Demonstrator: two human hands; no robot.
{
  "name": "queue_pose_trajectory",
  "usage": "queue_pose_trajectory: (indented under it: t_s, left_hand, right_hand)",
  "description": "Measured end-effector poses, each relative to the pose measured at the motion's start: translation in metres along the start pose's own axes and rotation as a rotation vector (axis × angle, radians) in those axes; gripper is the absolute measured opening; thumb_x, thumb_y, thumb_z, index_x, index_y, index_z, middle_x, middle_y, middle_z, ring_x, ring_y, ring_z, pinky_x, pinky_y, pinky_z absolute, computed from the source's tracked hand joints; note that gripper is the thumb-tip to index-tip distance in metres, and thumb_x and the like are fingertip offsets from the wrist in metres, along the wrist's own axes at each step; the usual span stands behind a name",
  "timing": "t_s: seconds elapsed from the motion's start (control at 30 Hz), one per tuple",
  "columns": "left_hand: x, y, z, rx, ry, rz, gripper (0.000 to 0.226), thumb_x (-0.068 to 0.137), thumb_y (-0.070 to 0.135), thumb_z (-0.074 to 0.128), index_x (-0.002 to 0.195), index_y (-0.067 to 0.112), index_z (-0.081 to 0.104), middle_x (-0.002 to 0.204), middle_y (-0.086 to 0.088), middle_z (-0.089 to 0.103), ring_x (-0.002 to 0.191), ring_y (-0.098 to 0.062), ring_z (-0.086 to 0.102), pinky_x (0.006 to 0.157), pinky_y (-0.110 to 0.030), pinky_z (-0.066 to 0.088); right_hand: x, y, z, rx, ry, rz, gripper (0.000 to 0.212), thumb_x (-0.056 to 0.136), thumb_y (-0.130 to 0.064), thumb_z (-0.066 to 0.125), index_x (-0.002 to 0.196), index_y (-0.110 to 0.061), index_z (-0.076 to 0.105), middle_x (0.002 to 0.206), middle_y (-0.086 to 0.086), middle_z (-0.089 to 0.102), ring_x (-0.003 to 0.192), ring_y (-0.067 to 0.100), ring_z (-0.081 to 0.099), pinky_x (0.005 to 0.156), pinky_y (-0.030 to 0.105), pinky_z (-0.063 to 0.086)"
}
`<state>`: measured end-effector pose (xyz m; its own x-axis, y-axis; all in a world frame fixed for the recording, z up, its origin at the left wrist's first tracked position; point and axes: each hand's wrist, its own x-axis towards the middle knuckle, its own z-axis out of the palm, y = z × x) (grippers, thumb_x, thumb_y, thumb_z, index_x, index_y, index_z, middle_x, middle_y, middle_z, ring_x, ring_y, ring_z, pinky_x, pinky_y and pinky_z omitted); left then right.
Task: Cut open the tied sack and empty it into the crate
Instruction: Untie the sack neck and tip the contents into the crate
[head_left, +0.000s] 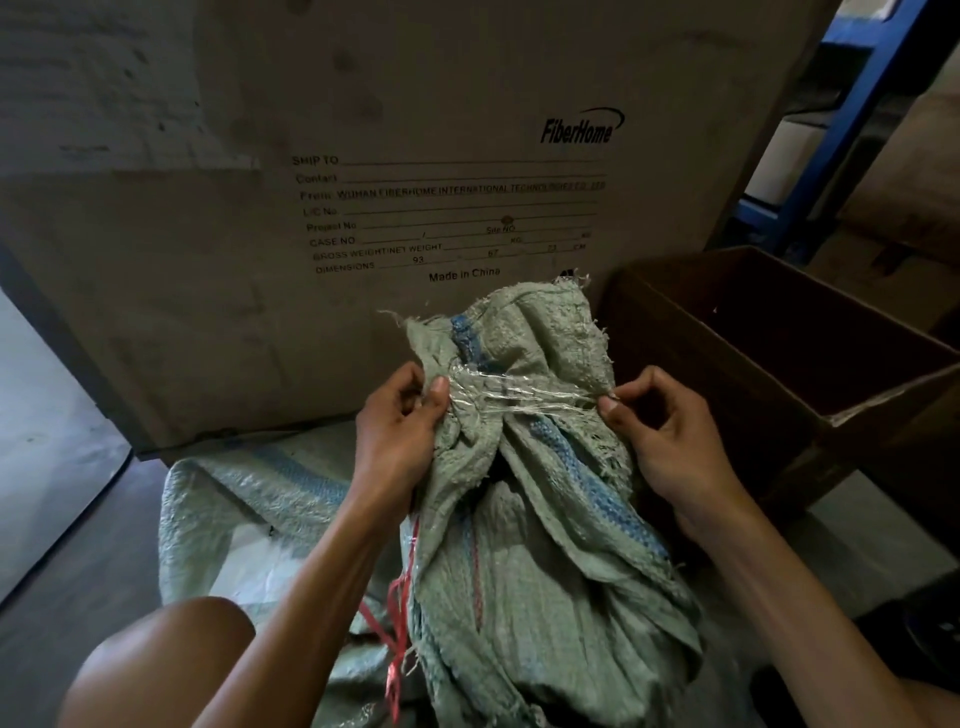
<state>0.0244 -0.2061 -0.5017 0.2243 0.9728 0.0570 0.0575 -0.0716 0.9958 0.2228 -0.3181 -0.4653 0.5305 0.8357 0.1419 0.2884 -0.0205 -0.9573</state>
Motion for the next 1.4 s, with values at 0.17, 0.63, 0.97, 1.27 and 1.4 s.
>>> queue_pose_trajectory:
  t_s: [0.17,0.63,0.97,1.27,1.4]
  left_hand:
    - [0.005,-0.005,-0.01,-0.02,-0.022,0.006,0.036,0.099,0.043,0.057,0.097,0.007,0.058,0.089,-0.019,0.063,0.083,-0.02,0.056,0.077,-0.036,0.043]
    - [0.013,-0.003,-0.033,0.526,0.404,0.18,0.02,0.101,0.032,0.06,0.105,0.015,0.07,0.079,-0.004,0.067,0.077,-0.024,0.064,0.067,-0.031,0.042]
    - [0.009,0.021,-0.057,-0.59,-0.115,-0.248,0.062,0.097,0.066,0.042,0.139,0.024,0.059,0.131,-0.014,0.07,0.122,-0.026,0.066,0.098,-0.044,0.055]
    - [-0.001,-0.008,-0.038,0.28,-0.105,0.005,0.13,0.068,0.019,0.091,0.159,0.048,0.003,0.158,-0.002,0.042,0.143,-0.021,0.043,0.118,-0.049,0.039]
    - [0.009,-0.015,-0.033,0.074,0.191,-0.055,0.11,0.071,0.007,0.09,0.157,0.032,0.025,0.125,0.002,0.064,0.118,-0.018,0.065,0.109,-0.043,0.05]
  right_hand:
    - [-0.005,-0.007,-0.007,0.052,-0.203,0.163,0.026,0.087,-0.031,0.068,0.109,-0.018,0.063,0.081,0.0,0.064,0.07,0.0,0.063,0.072,0.014,0.046]
    - [0.002,0.02,-0.007,-1.109,0.084,0.008,0.017,0.083,-0.034,0.061,0.086,-0.02,0.068,0.089,0.012,0.071,0.087,0.036,0.068,0.063,0.032,0.039]
    - [0.009,0.012,-0.013,0.395,0.01,0.616,0.034,0.095,-0.034,0.058,0.114,-0.009,0.07,0.098,0.013,0.077,0.093,0.03,0.072,0.087,0.041,0.053]
    - [0.011,0.005,-0.021,0.246,-0.643,0.591,0.141,0.04,-0.064,0.088,0.155,-0.033,0.012,0.144,-0.018,0.046,0.118,-0.012,0.055,0.092,0.011,0.047]
    - [0.017,0.033,-0.023,-0.18,-0.691,0.474,0.142,0.047,-0.045,0.093,0.157,-0.032,0.004,0.146,-0.013,0.044,0.123,0.0,0.051,0.089,0.006,0.043]
